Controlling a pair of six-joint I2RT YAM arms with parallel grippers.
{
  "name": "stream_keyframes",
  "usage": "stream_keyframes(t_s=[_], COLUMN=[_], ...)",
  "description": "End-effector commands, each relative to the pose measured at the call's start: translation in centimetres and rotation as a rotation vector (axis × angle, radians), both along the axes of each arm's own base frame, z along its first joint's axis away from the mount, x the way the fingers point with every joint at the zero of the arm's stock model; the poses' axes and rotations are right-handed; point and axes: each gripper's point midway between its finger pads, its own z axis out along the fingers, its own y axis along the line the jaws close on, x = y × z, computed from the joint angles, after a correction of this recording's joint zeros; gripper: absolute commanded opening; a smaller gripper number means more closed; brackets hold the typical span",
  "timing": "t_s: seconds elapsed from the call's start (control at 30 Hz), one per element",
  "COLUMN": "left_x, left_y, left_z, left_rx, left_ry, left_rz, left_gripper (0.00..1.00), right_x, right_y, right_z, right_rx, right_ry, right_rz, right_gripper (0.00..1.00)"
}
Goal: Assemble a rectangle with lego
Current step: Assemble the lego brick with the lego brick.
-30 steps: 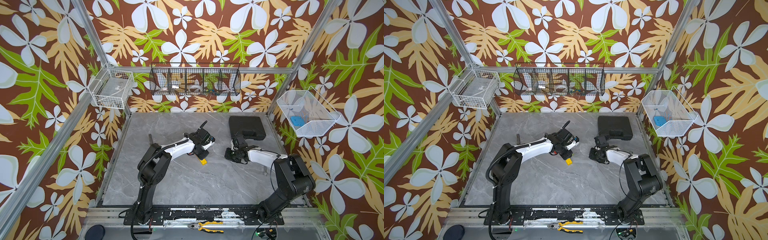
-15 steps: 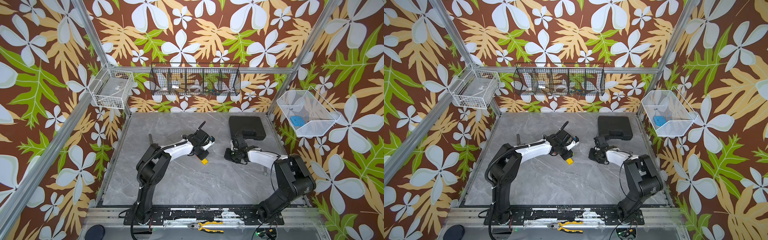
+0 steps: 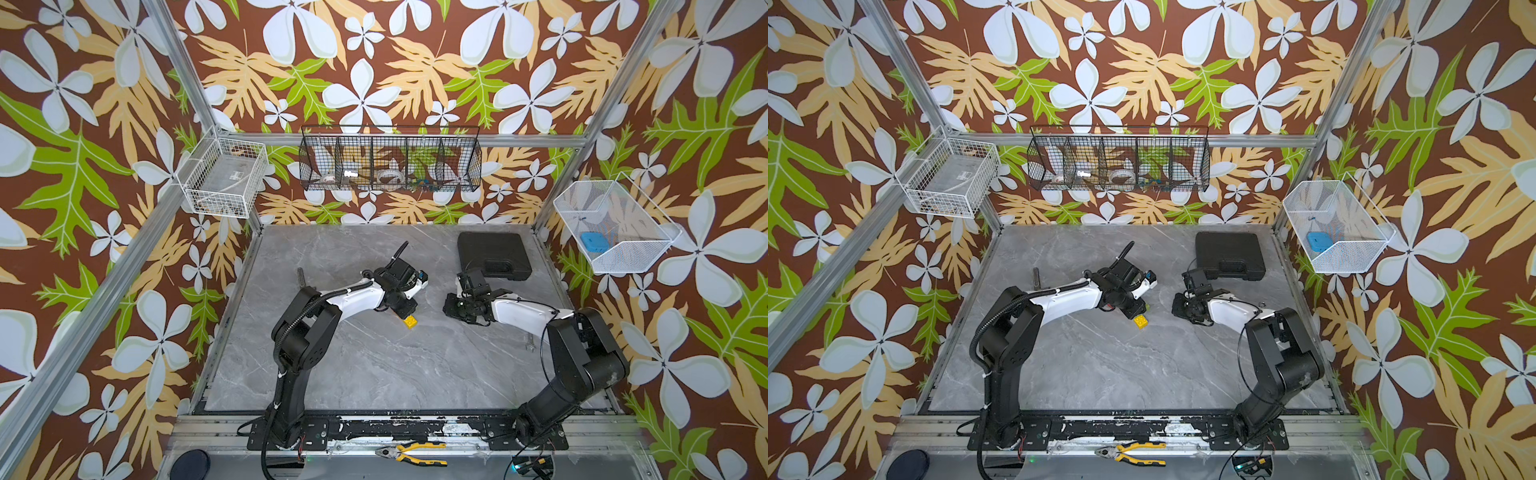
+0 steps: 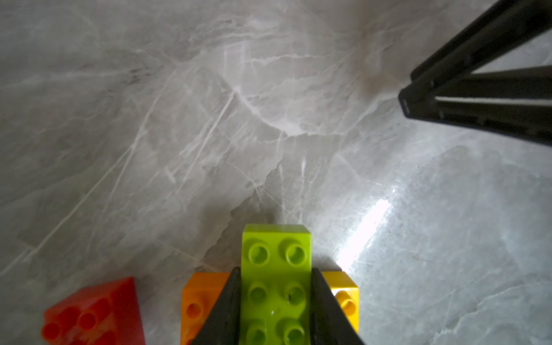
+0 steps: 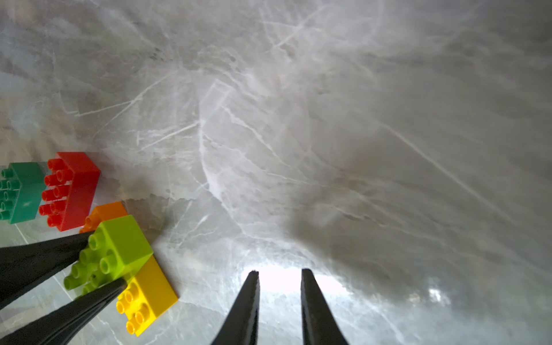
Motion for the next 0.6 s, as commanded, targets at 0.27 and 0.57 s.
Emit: stream_keyframes(t_s=[0.27, 0.57], left_x=[-2.0, -1.3], left_y=[2.3, 2.2], left_z=[-2.7, -2.1], left_rx=[0.107, 0.112], left_ry=[0.107, 0.09], left_rz=[0.031, 0.042], left_gripper=[0.02, 0.09], right_x=[0.4, 0.4], right_y=[2.8, 2.9], right_z=[0.1, 0.1], right_rx=[0.1, 0.1], right_ry=[-0.009, -0.011], right_rz=[0.055, 0.06], right_gripper=[0.28, 0.27])
